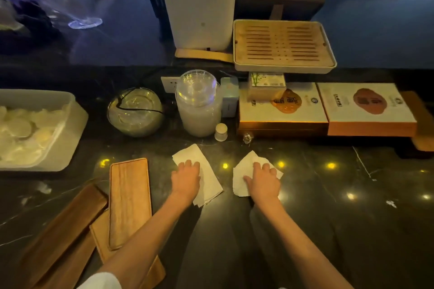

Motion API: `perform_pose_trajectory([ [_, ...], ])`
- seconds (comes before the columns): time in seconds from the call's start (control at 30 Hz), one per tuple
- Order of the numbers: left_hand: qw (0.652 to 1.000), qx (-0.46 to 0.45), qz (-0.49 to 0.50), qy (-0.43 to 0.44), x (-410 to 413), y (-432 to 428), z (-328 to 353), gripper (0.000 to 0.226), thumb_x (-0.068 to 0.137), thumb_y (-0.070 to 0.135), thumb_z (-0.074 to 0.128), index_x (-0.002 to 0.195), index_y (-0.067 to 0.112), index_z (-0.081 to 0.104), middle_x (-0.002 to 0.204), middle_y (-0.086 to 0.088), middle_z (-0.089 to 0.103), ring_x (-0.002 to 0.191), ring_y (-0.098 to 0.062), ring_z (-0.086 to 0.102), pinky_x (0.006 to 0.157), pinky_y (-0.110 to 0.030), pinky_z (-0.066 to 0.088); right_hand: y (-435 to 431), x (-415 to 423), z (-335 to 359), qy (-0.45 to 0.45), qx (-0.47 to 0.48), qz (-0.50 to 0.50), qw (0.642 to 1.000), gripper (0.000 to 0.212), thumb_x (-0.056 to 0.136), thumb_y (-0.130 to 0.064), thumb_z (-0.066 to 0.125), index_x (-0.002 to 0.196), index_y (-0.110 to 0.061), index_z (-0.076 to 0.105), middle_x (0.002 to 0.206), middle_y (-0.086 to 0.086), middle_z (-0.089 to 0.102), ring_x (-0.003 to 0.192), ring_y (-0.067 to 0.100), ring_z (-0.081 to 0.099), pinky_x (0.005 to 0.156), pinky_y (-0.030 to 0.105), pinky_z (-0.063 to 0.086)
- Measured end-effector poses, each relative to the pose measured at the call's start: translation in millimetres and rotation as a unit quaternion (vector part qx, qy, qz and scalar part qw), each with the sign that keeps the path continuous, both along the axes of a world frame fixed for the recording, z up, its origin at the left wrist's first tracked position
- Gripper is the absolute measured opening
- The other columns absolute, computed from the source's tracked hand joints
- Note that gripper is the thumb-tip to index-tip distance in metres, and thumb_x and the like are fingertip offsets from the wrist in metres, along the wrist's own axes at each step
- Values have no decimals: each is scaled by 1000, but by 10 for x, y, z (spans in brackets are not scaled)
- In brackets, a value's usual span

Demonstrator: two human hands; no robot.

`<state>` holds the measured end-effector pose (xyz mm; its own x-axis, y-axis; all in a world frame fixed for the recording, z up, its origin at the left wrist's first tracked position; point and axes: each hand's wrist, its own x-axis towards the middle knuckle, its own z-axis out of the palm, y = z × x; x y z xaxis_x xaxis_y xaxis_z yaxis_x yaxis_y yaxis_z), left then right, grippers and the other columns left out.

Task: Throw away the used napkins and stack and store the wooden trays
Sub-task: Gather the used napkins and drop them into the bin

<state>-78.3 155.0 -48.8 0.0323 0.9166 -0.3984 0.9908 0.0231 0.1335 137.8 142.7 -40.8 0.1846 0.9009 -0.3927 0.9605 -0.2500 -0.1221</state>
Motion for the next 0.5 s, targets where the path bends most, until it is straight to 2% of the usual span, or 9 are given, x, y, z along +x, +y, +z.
perform_pose_trajectory([
  [0.17, 999, -4, -30, -30, -33, 77, -227, 42, 94, 10, 53, 134, 15, 45, 140, -10, 46, 126, -28, 45, 97, -42, 46, 81, -125, -248, 29, -5, 25, 999, 42, 98, -35, 51, 135, -17, 42, 138, 11, 47, 123, 28, 49, 91, 35, 50],
  [0.3, 998, 19, -41, -34, -103, -68, -292, 25, 96, 14, 50, 121, 13, 52, 131, -9, 50, 119, -27, 46, 91, -38, 45, -11, -52, -289, 50, 7, 50, 997, 32, 98, -19, 50, 130, -16, 51, 133, 8, 51, 120, 26, 51, 89, 36, 50],
  [0.5, 997, 14, -5, -79, -238, -493, -110, 15, 94, 10, 49, 108, 11, 55, 118, -11, 59, 108, -29, 54, 84, -40, 49, -344, 12, -106, 138, 17, 68, 988, 41, 94, -4, 49, 133, -13, 57, 132, 11, 54, 120, 29, 53, 97, 37, 45],
])
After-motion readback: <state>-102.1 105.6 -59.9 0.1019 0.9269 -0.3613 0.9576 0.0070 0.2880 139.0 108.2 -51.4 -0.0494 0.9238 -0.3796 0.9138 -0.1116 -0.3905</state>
